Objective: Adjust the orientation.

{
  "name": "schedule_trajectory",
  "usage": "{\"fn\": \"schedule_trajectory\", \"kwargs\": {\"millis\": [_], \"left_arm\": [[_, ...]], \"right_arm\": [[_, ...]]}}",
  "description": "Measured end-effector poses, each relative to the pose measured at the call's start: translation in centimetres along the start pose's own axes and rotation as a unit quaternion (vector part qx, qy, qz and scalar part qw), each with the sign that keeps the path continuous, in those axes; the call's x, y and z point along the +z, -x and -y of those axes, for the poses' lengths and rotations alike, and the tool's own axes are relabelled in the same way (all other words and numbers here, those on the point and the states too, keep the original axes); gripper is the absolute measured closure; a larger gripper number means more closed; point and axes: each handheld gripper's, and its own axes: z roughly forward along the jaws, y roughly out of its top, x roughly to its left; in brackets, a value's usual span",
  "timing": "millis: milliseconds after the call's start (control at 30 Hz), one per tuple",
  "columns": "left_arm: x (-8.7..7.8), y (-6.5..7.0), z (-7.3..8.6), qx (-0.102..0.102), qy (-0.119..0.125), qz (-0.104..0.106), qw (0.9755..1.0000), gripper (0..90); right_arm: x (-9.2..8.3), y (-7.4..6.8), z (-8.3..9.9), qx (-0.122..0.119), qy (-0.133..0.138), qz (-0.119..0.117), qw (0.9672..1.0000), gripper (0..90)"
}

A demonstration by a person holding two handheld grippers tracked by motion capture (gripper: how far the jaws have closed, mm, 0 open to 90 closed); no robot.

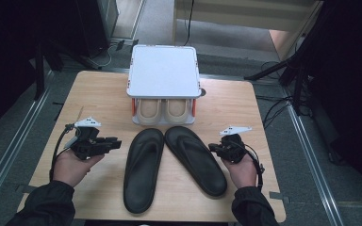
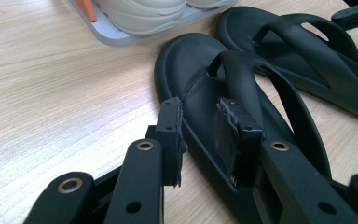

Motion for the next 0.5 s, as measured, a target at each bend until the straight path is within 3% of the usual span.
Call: {"fn": "schedule_trajectory", "kwargs": {"millis": [300,500], "left_arm": [[0.3,0.2,0.0,0.003,-0.004,0.002,1.0000,73.2],[0.7,0.2,0.0,0.007,-0.012,0.006,0.9999,74.9]], "right_arm": [[-0.2,-1.9,0.5,-0.005,-0.005,-0.014,0.9999,90.0],[-0.2,-2.5,0.8,0.004,-0.005,-0.019,0.9998,90.0]]}}
